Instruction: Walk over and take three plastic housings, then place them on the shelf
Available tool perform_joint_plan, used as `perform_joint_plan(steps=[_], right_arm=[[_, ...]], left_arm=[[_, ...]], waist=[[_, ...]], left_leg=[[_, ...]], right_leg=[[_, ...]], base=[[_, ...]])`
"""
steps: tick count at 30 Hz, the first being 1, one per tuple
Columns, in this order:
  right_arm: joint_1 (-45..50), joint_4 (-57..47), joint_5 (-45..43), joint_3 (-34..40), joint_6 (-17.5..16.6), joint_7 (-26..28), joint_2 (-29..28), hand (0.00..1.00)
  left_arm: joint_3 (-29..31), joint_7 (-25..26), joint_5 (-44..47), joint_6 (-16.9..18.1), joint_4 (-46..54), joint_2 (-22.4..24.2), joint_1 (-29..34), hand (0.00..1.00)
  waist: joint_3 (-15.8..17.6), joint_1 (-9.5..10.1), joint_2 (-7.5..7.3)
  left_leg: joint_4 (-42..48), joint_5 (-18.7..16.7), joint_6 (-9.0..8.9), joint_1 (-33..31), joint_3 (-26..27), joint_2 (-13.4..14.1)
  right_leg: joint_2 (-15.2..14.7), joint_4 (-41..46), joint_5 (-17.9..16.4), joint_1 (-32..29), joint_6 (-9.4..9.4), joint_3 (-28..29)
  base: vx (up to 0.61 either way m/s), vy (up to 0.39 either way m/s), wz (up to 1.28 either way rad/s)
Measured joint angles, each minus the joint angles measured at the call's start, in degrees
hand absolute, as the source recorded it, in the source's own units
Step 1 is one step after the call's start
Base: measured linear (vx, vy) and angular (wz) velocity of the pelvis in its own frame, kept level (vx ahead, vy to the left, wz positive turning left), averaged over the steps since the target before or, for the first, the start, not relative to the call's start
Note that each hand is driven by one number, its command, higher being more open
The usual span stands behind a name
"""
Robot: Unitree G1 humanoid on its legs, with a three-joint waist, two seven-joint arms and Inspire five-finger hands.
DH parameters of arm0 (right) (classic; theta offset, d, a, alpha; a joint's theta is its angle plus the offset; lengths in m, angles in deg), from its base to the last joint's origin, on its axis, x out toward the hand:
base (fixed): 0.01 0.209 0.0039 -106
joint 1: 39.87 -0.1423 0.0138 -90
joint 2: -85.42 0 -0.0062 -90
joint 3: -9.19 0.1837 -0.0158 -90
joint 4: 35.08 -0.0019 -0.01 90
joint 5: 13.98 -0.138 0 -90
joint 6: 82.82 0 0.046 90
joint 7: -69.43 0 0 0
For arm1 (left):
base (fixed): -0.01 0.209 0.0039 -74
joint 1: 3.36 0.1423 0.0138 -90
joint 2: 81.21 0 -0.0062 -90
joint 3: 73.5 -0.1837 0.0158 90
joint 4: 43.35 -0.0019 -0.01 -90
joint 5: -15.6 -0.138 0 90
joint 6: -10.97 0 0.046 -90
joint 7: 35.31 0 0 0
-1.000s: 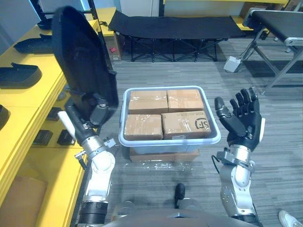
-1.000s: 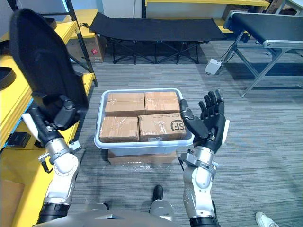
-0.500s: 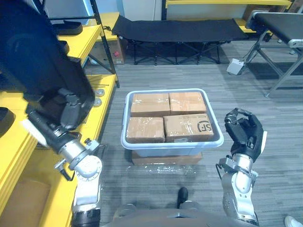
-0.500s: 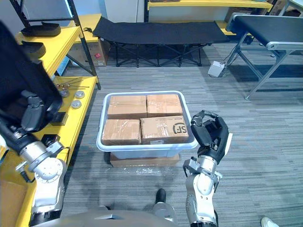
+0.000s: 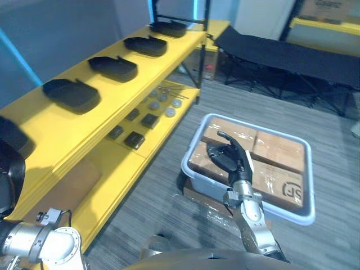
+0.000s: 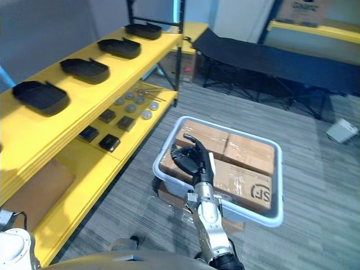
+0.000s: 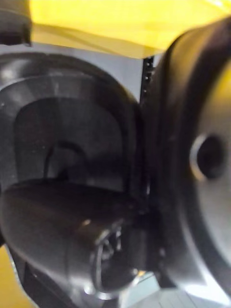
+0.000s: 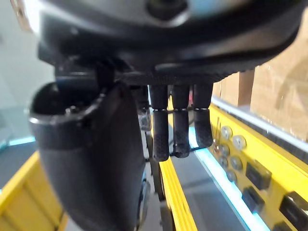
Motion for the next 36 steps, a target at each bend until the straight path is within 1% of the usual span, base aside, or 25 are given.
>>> perform_joint_plan(steps=[1, 2, 4, 8, 9, 10, 11, 12, 13, 15, 16, 17, 18, 20, 22, 23, 24, 25, 26, 28, 29, 31, 33, 35, 36], right_arm=[[-0.38, 0.02, 0.03, -0.28, 0.00, 0.20, 0.01, 1.00], [-1.48, 0.10, 0.04, -1.37, 0.01, 0.51, 0.00, 1.00], [-2.29, 0.11, 0.04, -1.69, 0.00, 1.26, 0.11, 1.00], [-4.79, 1.20, 0.45, -2.46, -0.05, 1.48, 0.61, 1.00], [-5.99, 1.77, 0.80, -2.68, -0.05, 1.30, 1.06, 1.00], [-6.43, 1.73, 0.80, -2.65, -0.10, 0.96, 1.03, 1.00], [-6.38, 1.69, 0.74, -2.55, -0.18, -0.09, 1.13, 1.00], [-5.91, 1.68, 0.61, -1.79, -0.18, -1.08, 1.27, 1.00], [-5.56, 1.56, 0.60, -0.91, -0.18, -1.51, 1.44, 1.00], [-5.29, 1.44, 0.29, 0.90, -0.20, -1.82, 1.97, 1.00], [-5.14, 1.35, -0.39, 2.27, -0.23, -1.09, 2.39, 1.00], [-5.09, 1.34, -0.75, 3.11, -0.23, -0.40, 2.56, 1.00], [-4.70, 1.34, -1.17, 4.64, -0.23, 0.86, 3.09, 1.00], [-3.84, 1.34, -3.33, 6.42, -0.27, 3.64, 3.89, 1.00], [-3.61, 1.22, -3.30, 6.86, -0.27, 4.75, 4.02, 1.00], [-3.39, 0.58, -3.28, 7.71, -0.27, 5.81, 4.01, 1.00], [-3.17, -0.13, -3.26, 8.18, -0.27, 6.06, 4.00, 1.00], [-2.12, -2.31, -3.20, 9.68, -0.38, 6.49, 3.97, 1.00], [-0.97, -4.49, -3.15, 11.44, -0.88, 6.59, 3.93, 1.00], [-0.43, -5.68, -3.13, 13.40, -1.38, 6.53, 3.97, 1.00], [-0.23, -5.68, -3.13, 13.93, -1.55, 6.53, 3.99, 1.00], [0.17, -5.73, -3.16, 14.92, -2.01, 6.52, 3.98, 1.00], [0.03, -6.38, -3.59, 15.20, -2.28, 6.74, 3.99, 1.00], [-0.87, -6.80, -7.54, 15.16, -2.84, 7.85, 3.97, 1.00], [-2.04, -6.83, -9.69, 15.39, -3.38, 7.95, 4.00, 1.00]], left_arm=[[0.47, -0.46, 0.11, 0.27, 0.13, 0.10, 0.29, 0.00], [1.94, -1.38, 0.34, 0.97, 0.19, 0.16, 1.19, 0.00], [2.29, -3.12, 0.46, 1.43, 0.19, 0.17, 1.33, 0.00], [2.26, -6.95, 0.49, 2.36, 0.36, 0.15, 1.30, 0.00], [2.20, -8.52, 1.25, 2.73, 0.36, 0.12, 1.24, 0.00], [1.99, -10.01, 2.54, 3.17, 0.37, -0.04, 0.97, 0.00], [1.28, -11.71, 3.03, 3.18, 0.36, -0.20, 0.01, 0.00], [0.08, -13.51, 3.68, 3.25, 0.36, -0.31, -1.10, 0.00], [-1.07, -14.66, 4.71, 3.42, 0.36, -0.63, -1.68, 0.00], [-1.92, -16.32, 4.91, 3.82, 0.35, -1.34, -1.95, 0.00], [-1.94, -17.60, 5.65, 4.29, 0.35, -1.68, -1.94, 0.00], [-2.06, -18.26, 6.44, 4.45, 0.35, -1.88, -1.94, 0.00], [-2.76, -20.31, 9.61, 4.45, 0.36, -2.37, -1.92, 0.00], [-4.68, -28.60, 20.91, 4.51, 0.35, -3.08, -1.63, 0.00], [-5.67, -31.63, 23.13, 4.51, 0.24, -3.13, -1.46, 0.00], [-7.25, -36.00, 25.04, 4.49, 0.03, -3.33, -1.28, 0.00], [-8.01, -38.29, 26.68, 4.49, 0.02, -3.53, -1.27, 0.00], [-9.85, -42.22, 28.69, 4.49, -0.02, -4.15, -1.37, 0.00], [-11.40, -45.06, 29.30, 4.51, -0.01, -4.86, -1.53, 0.00], [-12.73, -47.71, 29.51, 4.51, -0.04, -6.04, -1.51, 0.00], [-13.16, -48.29, 29.53, 4.51, -0.04, -6.28, -1.43, 0.00], [-13.31, -48.57, 29.51, 4.58, -0.03, -6.31, -1.27, 0.00], [-13.23, -46.91, 29.16, 4.60, -0.03, -6.33, -1.18, 0.00], [-13.22, -44.68, 29.01, 4.73, -0.03, -6.46, -1.34, 0.00], [-13.20, -43.35, 28.44, 4.74, -0.03, -6.62, -1.67, 0.00]], waist=[[-0.09, 0.54, -0.15], [-0.38, 1.11, -0.65], [-0.66, 1.67, -1.09], [-0.98, 2.04, -1.95], [-0.93, 2.01, -2.08], [-0.80, 1.85, -2.21], [-0.75, 1.22, -2.39], [-0.74, 0.27, -2.46], [-0.80, -0.24, -2.55], [-0.75, -0.14, -2.61], [-0.93, 0.26, -2.98], [-0.78, 0.28, -2.95], [-0.41, 0.19, -2.56], [0.12, 0.13, -2.14], [0.54, -0.05, -2.09], [1.28, -0.82, -1.76], [1.82, -1.40, -1.63], [2.56, -2.37, -1.32], [3.24, -3.43, -0.59], [4.37, -3.91, 0.38], [4.50, -4.00, 0.56], [4.63, -4.48, 0.85], [4.93, -4.49, 1.37], [5.29, -4.62, 1.59], [5.72, -4.97, 1.57]], left_leg=[[-0.10, 0.03, 0.04, 0.01, -0.12, -0.13], [-0.15, 0.02, 0.09, -0.12, -0.35, -0.36], [0.36, -0.09, 0.34, -0.61, -1.33, -0.87], [2.29, -0.85, 0.66, -2.11, -3.28, -1.96], [2.75, -1.02, 0.74, -2.92, -3.95, -2.15], [2.75, -0.92, 0.87, -3.32, -5.26, -2.35], [2.68, -0.69, 1.15, -3.93, -7.75, -2.91], [2.55, -0.35, 1.22, -4.45, -10.64, -3.59], [2.48, -0.03, 1.18, -4.92, -12.80, -4.21], [1.97, 0.72, 0.65, -5.33, -15.40, -4.73], [1.77, 1.60, -0.10, -5.78, -16.46, -4.92], [1.78, 1.77, -0.18, -5.86, -17.00, -5.04], [1.72, 2.19, -0.30, -5.92, -18.15, -5.46], [2.07, 2.55, -0.50, -5.70, -19.95, -6.14], [2.80, 2.61, -0.59, -5.76, -20.47, -6.44], [3.21, 3.19, -0.59, -5.98, -20.17, -6.55], [3.26, 3.85, -0.36, -6.14, -19.63, -6.72], [3.13, 5.33, 0.81, -7.22, -15.81, -6.66], [2.58, 5.91, 2.52, -8.22, -9.68, -5.24], [2.45, 6.73, 3.26, -8.71, -5.49, -3.83], [2.34, 7.11, 2.96, -8.65, -5.21, -3.83], [2.01, 7.55, 3.34, -8.59, -2.62, -3.73], [2.61, 7.54, 3.36, -9.13, 0.69, -3.26], [4.53, 6.94, 3.32, -10.40, 1.99, -3.44], [6.85, 5.86, 3.58, -11.38, 2.66, -3.93]], right_leg=[[-0.12, -0.04, -0.06, 0.06, 0.06, -0.14], [-0.35, -0.09, -0.12, 0.04, 0.14, -0.36], [-0.71, 0.04, -0.26, 0.44, 0.35, -1.25], [-1.35, 0.10, -0.39, 0.99, 0.58, -3.25], [-1.61, 1.44, -0.93, 0.86, 0.69, -3.21], [-1.77, 2.68, -2.14, 0.62, 1.14, -2.88], [-1.51, 4.63, -4.53, 0.27, 1.95, -0.54], [-0.53, 6.52, -7.28, 0.10, 2.08, 3.30], [-0.18, 8.03, -9.18, -0.13, 2.03, 4.69], [-0.16, 10.81, -11.59, -0.62, 1.56, 4.82], [-0.50, 12.57, -12.40, -1.20, 1.59, 4.12], [-0.66, 13.28, -12.89, -1.22, 1.50, 3.81], [-1.09, 14.66, -13.92, -1.10, 1.22, 3.48], [-1.49, 16.54, -16.07, -0.25, 1.09, 3.14], [-1.47, 17.29, -17.00, 0.40, 1.00, 2.84], [-1.35, 17.81, -17.89, 1.63, 0.95, 0.92], [-1.37, 17.80, -18.09, 2.34, 0.83, -0.24], [-1.45, 17.71, -18.56, 3.14, 0.17, -2.59], [-1.49, 17.71, -18.59, 3.69, 0.10, -4.95], [-1.40, 19.42, -19.10, 3.89, 0.48, -6.23], [-1.62, 20.19, -19.47, 3.78, 0.54, -6.22], [-3.16, 22.86, -20.80, 2.56, 0.42, -5.68], [-3.84, 25.07, -21.96, 0.15, 0.32, -2.77], [-4.13, 27.07, -23.25, -2.21, 0.52, 0.61], [-5.14, 29.07, -24.14, -3.47, 0.73, 2.10]], base=[[-0.01, 0.049, 0.21], [0.00, 0.042, 0.09], [0.02, 0.049, 0.23], [0.02, 0.043, 0.26], [0.04, 0.036, 0.32], [0.04, 0.026, 0.67], [0.05, -0.016, 1.12], [0.05, -0.064, 1.40], [0.04, -0.063, 1.18], [0.07, -0.075, 0.85], [0.11, -0.088, 0.65], [0.09, -0.060, 0.59], [0.10, -0.064, 0.63], [0.06, -0.065, 0.62], [0.01, -0.066, 0.46], [-0.02, -0.071, 0.63], [-0.06, -0.077, 0.97], [-0.08, -0.030, 1.07], [-0.09, -0.014, 1.02], [-0.11, -0.003, 0.52], [-0.14, 0.004, 0.22], [-0.11, 0.032, -0.01], [-0.09, 0.043, -0.29], [-0.09, 0.046, -0.25], [-0.04, 0.084, -0.18]])
